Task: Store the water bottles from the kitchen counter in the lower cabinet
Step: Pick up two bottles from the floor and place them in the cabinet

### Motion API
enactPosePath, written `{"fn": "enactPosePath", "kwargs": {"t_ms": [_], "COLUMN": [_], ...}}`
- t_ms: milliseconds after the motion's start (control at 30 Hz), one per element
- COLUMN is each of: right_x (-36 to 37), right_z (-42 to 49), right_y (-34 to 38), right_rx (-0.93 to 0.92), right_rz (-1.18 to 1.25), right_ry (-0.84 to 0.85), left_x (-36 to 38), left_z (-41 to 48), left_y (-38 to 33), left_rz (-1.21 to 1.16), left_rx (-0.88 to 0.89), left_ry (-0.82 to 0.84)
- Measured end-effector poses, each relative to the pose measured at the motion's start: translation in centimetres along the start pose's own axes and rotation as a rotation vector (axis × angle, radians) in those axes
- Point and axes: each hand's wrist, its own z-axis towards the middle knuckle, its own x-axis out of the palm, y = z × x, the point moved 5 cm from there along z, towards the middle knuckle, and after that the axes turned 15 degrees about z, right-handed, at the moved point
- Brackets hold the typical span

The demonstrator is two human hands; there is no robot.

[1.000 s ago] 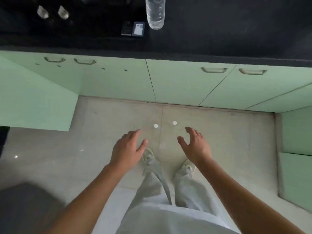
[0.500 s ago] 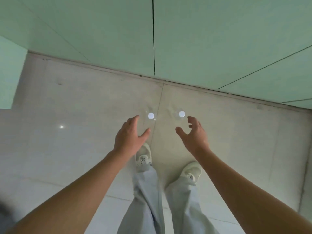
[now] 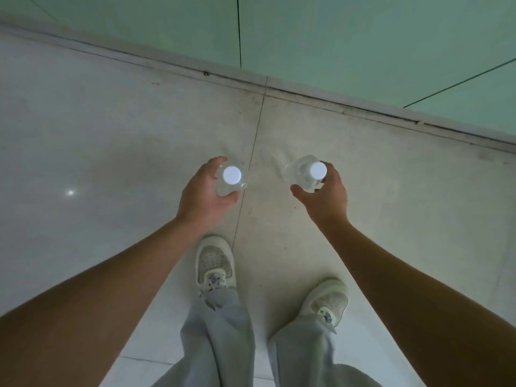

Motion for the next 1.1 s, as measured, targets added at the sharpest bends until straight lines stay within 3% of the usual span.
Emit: {"fn": "enactPosePath", "kwargs": {"t_ms": [233, 433, 567, 867, 1100], "right_x": [-1.5, -7.1, -13.1, -29.9, -39.8], "right_z": [-1.3, -9.1, -16.9, -35.2, -45.4], "right_y": [1.0, 6.5, 12.8, 30.3, 39.1], "right_rx": [-0.010, -0.033, -0.051, -0.248, -0.433], "right_rz": [-0.009, 0.052, 0.075, 0.062, 0.202], "right_ry": [0.004, 0.040, 0.070, 0.132, 0.151], "left_x": [-1.6, -7.4, -13.8, -32.2, -44.1], "left_z": [-2.0, -9.7, -18.3, -38.1, -49.6], "left_y": [-1.0, -4.9, -9.8, -23.6, -31.9], "left_rz": [0.018, 0.013, -0.037, -0.112, -0.318], "left_rx": [-0.135, -0.196, -0.245, -0.149, -0.134], "left_ry": [-0.093, -0.127, -0.158, -0.181, -0.381]}}
